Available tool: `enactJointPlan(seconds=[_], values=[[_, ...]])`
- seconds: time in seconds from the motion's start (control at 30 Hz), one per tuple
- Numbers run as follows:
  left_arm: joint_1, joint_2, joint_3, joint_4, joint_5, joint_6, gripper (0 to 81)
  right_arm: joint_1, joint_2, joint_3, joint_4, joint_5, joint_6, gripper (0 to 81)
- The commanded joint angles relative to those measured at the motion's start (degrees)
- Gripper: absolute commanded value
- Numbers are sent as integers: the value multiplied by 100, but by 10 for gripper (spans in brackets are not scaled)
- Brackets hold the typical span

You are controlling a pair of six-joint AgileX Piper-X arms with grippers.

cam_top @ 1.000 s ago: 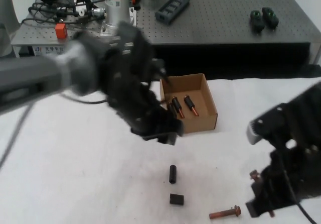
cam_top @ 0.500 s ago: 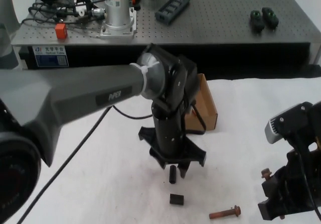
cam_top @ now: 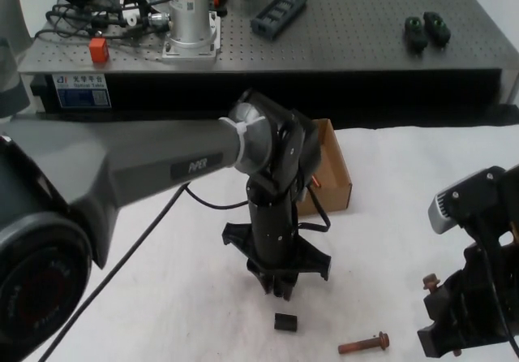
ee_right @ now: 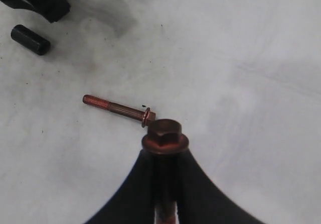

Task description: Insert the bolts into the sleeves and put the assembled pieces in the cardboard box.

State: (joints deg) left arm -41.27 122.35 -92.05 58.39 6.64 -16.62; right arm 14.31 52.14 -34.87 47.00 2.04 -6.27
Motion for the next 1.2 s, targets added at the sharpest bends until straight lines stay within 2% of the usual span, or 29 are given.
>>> enactJointPlan(seconds=[0.0,0.07,0.2,0.3,0.37,0.43,0.57,0.7,0.8,0.93,1.17], values=[[-8,49,-44,-118,4,18,127,-14,-51,-16,-22,-73,25,38],[-13,-13,-44,-196,4,98,11,-14,-51,-16,-22,-73,25,38],[-13,-395,-44,-192,4,449,7,-17,-51,-16,-172,-133,191,38],[-75,-1104,397,-320,-248,853,6,-33,-51,-16,-561,-594,466,38],[-74,-1820,1122,-1001,-206,856,6,-33,-51,-16,-949,-1062,843,38],[-74,-2547,2064,-1959,123,856,6,-33,-41,-16,-1470,-1475,1202,38],[-74,-3912,3832,-4330,1524,820,6,-33,-39,-16,-2883,-2289,1903,38],[-74,-4742,5065,-6078,2231,676,6,-16,11,-16,-4408,-3044,2704,38],[-74,-4982,5614,-7124,2691,423,6,-16,100,-16,-5081,-3436,3295,38],[-74,-5051,5755,-7687,2807,-106,6,-16,224,-16,-5217,-3631,3416,38],[-74,-5051,5755,-8273,2854,-269,6,-16,237,-16,-5199,-4189,3359,38]])
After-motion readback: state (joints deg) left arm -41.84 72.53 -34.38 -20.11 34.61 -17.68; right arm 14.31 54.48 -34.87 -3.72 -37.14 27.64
